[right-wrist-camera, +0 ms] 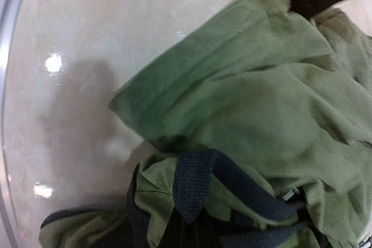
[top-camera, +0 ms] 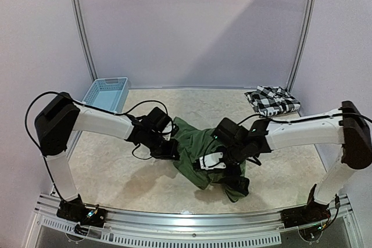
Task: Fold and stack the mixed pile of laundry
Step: Pick up the crumpled tank top from the center of the board.
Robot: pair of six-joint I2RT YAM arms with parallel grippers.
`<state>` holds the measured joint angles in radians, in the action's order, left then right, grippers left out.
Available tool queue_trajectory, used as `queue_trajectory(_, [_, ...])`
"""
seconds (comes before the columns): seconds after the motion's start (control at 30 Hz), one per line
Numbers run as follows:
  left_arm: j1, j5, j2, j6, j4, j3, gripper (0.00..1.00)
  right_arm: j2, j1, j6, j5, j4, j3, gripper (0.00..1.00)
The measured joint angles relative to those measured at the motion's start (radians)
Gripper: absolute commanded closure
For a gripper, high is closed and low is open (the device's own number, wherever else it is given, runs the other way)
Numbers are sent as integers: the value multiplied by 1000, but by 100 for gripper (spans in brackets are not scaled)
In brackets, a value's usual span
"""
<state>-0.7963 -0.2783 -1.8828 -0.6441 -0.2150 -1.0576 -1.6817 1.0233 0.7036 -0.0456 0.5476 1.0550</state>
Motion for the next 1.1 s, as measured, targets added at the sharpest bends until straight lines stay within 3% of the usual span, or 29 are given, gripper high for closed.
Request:
queue_trajectory(0.1, [7,37,100,50,-118,-22,100,151,-47,13,-15,77,2,100])
queue_trajectory(0.3, [80,113,365,138,-281,-134,100,473,-285,88,-50,222,16,99])
queue_trajectory(0.4, [160,142,444,175,-344,-168,100,547,-365,133,-49,279,-41,99])
queue_trajectory(0.63, [301,212,456,237,-496,-157,100,642,-605,262,-47,369,-246,98])
queue_trajectory(0.7, [335,232,456,254,-526,-153,100,680,-693,309,-48,387,-279,91])
queue_trajectory(0.77, [364,253,456,271,-553,-153,98,708,-771,352,-61,392,-298,72])
queue_trajectory(0.9, [392,270,436,299,-575,-149,67,686,-895,431,-80,399,-321,48])
queue_trajectory(1.0, [393,270,385,314,-591,-148,58,598,-927,451,-136,444,-282,34])
queue_trajectory(1.1, [385,259,394,339,-586,-132,56,512,-927,425,-238,507,-147,33])
